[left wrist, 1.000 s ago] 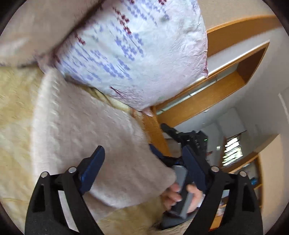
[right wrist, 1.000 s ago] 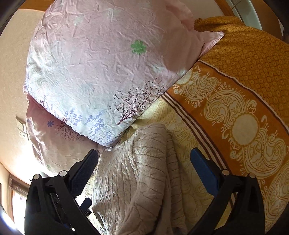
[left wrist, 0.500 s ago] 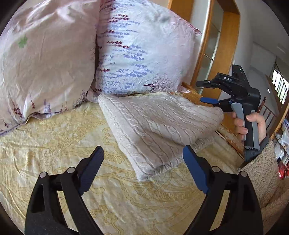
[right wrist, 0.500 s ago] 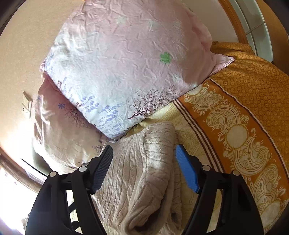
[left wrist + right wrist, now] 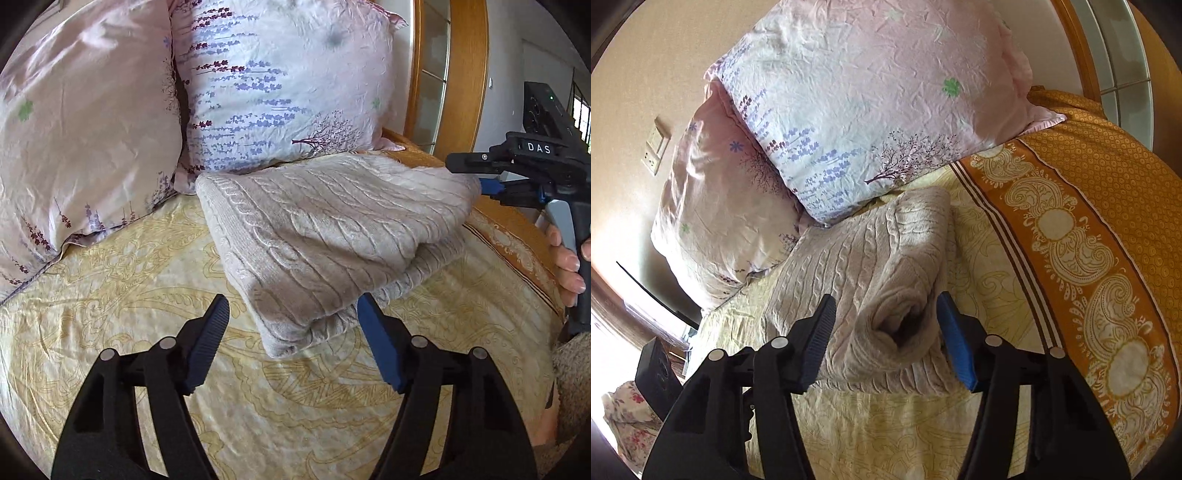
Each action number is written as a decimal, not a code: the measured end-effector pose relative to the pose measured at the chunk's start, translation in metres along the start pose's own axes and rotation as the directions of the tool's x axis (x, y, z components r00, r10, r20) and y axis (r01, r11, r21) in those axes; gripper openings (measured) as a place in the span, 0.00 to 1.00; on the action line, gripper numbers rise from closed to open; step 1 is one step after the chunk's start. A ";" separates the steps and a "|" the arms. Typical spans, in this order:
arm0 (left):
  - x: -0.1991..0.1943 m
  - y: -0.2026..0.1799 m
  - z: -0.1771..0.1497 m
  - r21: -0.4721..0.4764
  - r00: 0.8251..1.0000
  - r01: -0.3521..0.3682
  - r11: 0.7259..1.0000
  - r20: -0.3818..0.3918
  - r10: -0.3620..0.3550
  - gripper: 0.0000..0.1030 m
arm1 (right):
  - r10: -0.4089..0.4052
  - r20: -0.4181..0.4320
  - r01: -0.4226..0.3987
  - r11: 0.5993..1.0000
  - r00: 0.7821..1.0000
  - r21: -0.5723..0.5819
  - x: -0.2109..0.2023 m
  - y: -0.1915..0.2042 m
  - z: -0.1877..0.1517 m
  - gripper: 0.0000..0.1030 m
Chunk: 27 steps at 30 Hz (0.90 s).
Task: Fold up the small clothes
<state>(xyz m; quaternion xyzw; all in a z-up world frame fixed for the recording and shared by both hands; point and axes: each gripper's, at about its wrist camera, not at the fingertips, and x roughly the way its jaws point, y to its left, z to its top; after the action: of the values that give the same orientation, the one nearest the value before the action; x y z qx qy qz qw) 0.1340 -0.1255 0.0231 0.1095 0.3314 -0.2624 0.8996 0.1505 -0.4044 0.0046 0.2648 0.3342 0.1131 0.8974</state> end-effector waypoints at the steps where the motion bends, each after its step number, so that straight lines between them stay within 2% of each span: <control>1: 0.001 -0.002 -0.001 0.013 1.000 -0.005 1.000 -0.001 0.005 0.65 | -0.003 -0.004 0.003 1.000 1.000 -0.009 0.001 0.001 -0.002 0.47; 3: 0.004 -0.005 -0.002 0.045 1.000 -0.010 0.999 -0.011 0.010 0.57 | -0.009 -0.012 0.009 1.000 1.000 -0.022 0.004 0.002 -0.004 0.41; 6: 0.011 -0.001 -0.003 0.039 0.999 -0.010 0.999 -0.044 0.012 0.44 | -0.020 -0.009 0.019 0.999 1.000 -0.038 0.007 0.004 -0.007 0.37; 9: 0.014 0.002 -0.002 0.018 0.998 -0.009 1.000 -0.058 0.010 0.43 | -0.017 -0.004 0.017 0.999 1.000 -0.042 0.007 0.004 -0.009 0.37; 14: 0.008 -0.005 -0.008 0.044 0.996 -0.018 0.999 -0.083 0.022 0.43 | 0.005 0.002 -0.005 0.999 1.000 -0.037 0.003 0.004 -0.009 0.37; 19: 0.012 -0.001 -0.012 0.068 0.993 -0.059 0.996 -0.103 0.066 0.43 | 0.006 -0.002 -0.006 0.999 1.000 -0.035 0.005 0.005 -0.009 0.37; 27: 0.014 0.001 -0.010 0.058 0.994 -0.067 0.996 -0.078 0.071 0.32 | 0.003 -0.021 -0.004 0.999 1.000 -0.042 0.011 0.006 -0.011 0.37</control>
<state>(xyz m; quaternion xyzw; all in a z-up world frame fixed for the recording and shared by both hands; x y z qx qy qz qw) 0.1386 -0.1269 0.0064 0.1563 0.3559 -0.2357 0.8907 0.1510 -0.3903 -0.0051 0.2453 0.3407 0.1244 0.8990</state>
